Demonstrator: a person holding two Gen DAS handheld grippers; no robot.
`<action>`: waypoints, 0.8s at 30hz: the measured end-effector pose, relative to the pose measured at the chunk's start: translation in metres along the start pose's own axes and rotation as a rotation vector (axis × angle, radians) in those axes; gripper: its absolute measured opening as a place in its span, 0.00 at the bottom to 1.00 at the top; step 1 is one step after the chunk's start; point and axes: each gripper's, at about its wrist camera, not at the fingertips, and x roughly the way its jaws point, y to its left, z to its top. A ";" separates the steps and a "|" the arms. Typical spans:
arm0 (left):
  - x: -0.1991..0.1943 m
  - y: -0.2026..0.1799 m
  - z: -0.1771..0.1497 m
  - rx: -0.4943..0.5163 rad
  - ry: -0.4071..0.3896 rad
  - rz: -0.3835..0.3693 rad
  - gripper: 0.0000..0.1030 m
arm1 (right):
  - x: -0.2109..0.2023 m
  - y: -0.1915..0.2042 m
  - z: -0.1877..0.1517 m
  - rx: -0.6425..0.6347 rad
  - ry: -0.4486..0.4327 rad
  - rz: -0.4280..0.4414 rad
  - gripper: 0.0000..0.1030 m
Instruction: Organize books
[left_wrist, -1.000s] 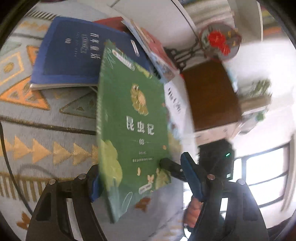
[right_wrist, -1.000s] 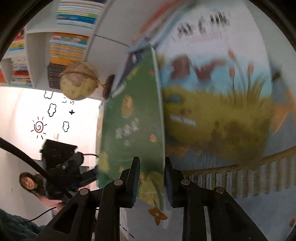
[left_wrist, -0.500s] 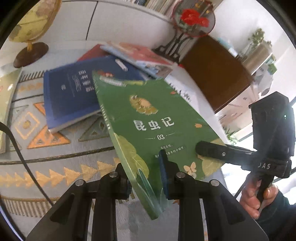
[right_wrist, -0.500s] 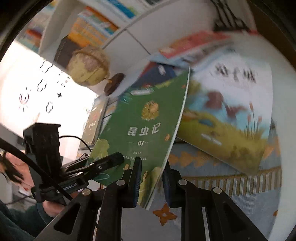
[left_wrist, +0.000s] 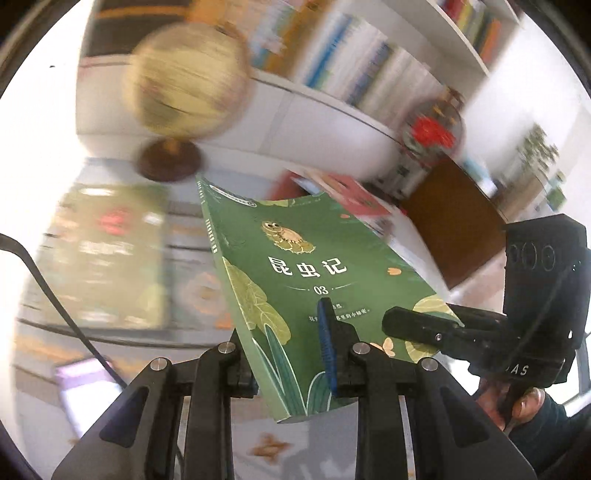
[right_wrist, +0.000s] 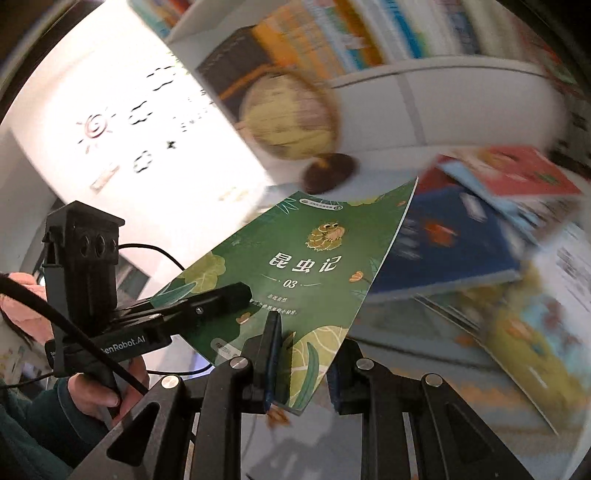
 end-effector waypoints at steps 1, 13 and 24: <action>-0.006 0.014 0.005 -0.003 -0.012 0.024 0.22 | 0.017 0.013 0.009 -0.021 0.002 0.019 0.20; 0.014 0.149 0.034 -0.111 -0.023 0.129 0.22 | 0.175 0.060 0.063 -0.010 0.075 0.075 0.20; 0.047 0.209 0.023 -0.301 0.096 0.152 0.33 | 0.237 0.068 0.055 0.052 0.158 0.005 0.21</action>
